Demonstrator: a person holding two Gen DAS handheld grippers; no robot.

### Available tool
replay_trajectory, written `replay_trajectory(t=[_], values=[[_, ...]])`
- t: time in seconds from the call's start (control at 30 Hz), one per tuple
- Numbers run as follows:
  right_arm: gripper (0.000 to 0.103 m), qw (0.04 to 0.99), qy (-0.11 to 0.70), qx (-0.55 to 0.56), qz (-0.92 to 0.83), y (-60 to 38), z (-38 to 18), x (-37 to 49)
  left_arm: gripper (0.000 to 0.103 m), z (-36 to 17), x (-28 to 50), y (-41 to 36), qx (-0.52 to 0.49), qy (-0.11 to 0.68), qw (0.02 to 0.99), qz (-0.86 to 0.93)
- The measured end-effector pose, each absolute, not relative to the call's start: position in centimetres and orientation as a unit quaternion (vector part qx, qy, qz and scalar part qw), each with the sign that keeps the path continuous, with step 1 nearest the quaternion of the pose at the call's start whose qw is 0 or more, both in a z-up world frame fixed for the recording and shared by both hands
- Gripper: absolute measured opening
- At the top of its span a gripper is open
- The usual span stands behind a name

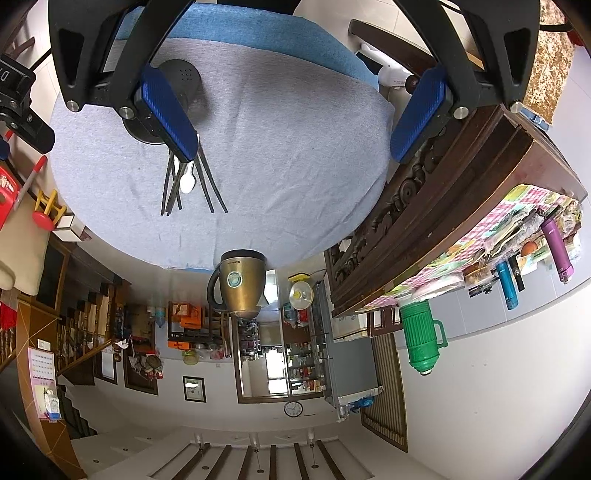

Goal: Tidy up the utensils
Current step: 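Move both tools toward the grey utensil cup holding chopsticks and spoons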

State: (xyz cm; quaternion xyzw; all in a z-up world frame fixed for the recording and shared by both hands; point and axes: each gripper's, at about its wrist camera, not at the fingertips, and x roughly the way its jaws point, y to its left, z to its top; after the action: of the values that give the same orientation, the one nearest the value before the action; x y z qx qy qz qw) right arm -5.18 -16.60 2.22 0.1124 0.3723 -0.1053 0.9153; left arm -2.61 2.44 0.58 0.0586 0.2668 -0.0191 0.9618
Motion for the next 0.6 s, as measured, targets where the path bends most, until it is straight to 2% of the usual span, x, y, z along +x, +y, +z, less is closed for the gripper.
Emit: replay_trajectory(t=[0.6], values=[[0.103,0.913,0.377,0.116,-0.106,-16.57,2.18,-4.66,0.103,-0.10,-1.67,2.96,0.055,0.276,0.959,-0.021]])
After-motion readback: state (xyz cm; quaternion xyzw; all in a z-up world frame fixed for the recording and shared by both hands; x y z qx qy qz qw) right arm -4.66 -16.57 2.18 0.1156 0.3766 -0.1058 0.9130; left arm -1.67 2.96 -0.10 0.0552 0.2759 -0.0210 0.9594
